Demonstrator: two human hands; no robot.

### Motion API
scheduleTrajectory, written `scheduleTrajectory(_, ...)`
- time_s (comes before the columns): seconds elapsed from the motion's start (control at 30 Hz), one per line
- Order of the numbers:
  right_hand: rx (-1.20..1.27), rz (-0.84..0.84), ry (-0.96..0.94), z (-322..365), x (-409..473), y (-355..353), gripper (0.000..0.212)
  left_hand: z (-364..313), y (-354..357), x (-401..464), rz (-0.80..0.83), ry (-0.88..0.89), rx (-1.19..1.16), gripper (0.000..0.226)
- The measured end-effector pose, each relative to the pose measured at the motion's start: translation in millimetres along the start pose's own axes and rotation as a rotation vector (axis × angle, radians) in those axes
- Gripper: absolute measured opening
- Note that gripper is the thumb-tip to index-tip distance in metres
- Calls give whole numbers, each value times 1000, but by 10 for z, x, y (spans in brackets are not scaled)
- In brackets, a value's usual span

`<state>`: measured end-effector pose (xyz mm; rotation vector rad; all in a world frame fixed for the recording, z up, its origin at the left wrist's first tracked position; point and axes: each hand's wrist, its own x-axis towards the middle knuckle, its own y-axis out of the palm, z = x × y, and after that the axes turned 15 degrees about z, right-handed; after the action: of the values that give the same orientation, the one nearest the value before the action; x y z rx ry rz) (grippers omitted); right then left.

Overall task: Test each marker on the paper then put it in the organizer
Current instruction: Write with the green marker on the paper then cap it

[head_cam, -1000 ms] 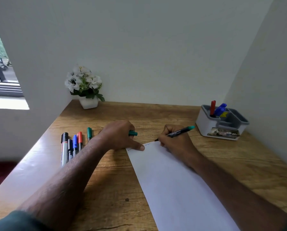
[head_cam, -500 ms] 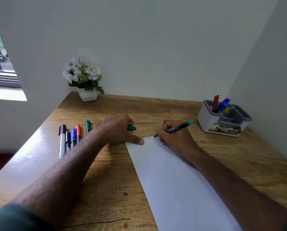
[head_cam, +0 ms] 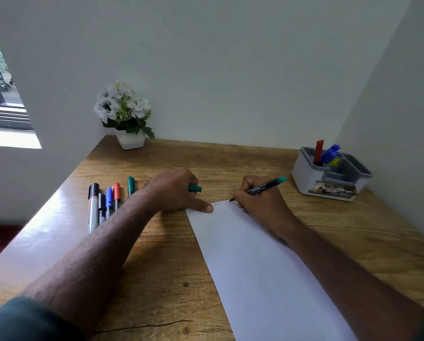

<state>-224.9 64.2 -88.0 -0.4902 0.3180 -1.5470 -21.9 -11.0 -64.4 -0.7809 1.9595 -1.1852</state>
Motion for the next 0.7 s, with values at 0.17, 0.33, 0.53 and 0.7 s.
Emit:
scheduleTrajectory(0.17, -25, -21, -20, -25, 11, -2, 22, -14, -3, -14, 5, 4, 4, 47)
scheduleTrajectory(0.33, -3, -15, -17, -18, 5, 2, 21, -6, -3, -11, 10, -1, -4, 49)
scheduleTrajectory(0.53, -29, -25, -21, -31, 9, -4, 25, -12, -5, -22, 11, 3, 8, 47)
scheduleTrajectory(0.7, -32, -38, -17, -20, 8, -6, 25, -21, -9, -27, 8, 8, 10, 47)
